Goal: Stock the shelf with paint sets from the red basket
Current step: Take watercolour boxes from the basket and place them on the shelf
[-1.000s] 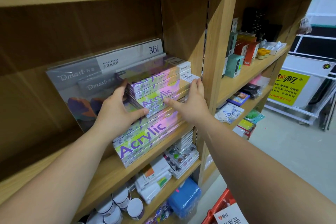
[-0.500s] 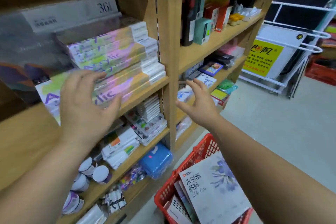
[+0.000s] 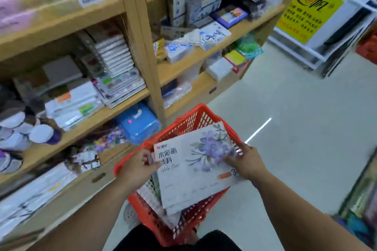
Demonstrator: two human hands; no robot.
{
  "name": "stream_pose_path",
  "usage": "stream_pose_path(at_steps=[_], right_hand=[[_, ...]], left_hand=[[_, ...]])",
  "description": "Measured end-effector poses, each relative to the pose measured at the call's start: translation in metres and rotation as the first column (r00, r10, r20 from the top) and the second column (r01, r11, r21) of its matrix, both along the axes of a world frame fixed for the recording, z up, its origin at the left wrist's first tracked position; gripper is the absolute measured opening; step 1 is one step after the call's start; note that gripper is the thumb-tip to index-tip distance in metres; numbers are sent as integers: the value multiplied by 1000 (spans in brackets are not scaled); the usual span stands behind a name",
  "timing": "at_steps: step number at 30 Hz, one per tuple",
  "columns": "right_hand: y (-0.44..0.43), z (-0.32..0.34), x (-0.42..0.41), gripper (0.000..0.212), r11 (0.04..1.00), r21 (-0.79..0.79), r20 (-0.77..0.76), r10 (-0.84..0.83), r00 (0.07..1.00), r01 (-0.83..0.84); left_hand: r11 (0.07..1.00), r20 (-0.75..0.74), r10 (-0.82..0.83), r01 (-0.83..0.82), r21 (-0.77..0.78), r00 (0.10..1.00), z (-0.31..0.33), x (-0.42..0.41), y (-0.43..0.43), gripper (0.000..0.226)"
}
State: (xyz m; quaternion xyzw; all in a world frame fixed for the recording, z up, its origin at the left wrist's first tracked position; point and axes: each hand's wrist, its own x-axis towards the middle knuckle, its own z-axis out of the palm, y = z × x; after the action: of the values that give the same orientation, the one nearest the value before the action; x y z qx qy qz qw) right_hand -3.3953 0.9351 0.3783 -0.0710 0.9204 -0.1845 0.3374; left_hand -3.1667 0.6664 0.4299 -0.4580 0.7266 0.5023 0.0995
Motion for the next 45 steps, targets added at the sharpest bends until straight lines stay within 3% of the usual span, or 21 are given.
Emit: stream_pose_path(at_steps=[3,5,8,13,18,30,35,37,39,45], right_hand=[[12,-2,5,63,998,-42,35,-47,998,49],[2,21,16,40,999,-19,49,-33,998,34],[-1,22,20,29,999,-33,78,-18,997,21],[-2,10,19,40,988,-105,205,-90,975,113],[4,12,13,25,987,-121,244,-77,967,109],[50,20,23,36,933,-231,470,-140,871,275],[37,14,35,44,955,-241,236,-115,965,173],[36,16,32,41,945,-255,230,-148,962,206],[39,21,29,37,935,-277,245,-154,957,222],[57,44,44,25,841,-444,292,-190,937,309]], left_hand=[[974,49,21,-32,226,999,-47,9,18,25],[945,81,62,-84,315,995,-77,14,28,30],[905,139,150,-192,379,979,-96,12,44,24],[858,172,304,-347,378,937,-109,1,53,26],[815,140,382,-405,415,913,-97,0,62,19],[806,143,376,-399,438,916,-101,19,80,31],[777,157,383,-410,477,910,-94,16,78,23],[740,188,406,-442,507,894,-90,15,74,32],[713,199,415,-453,535,888,-80,15,70,27],[694,91,481,-442,569,872,-29,17,71,26]])
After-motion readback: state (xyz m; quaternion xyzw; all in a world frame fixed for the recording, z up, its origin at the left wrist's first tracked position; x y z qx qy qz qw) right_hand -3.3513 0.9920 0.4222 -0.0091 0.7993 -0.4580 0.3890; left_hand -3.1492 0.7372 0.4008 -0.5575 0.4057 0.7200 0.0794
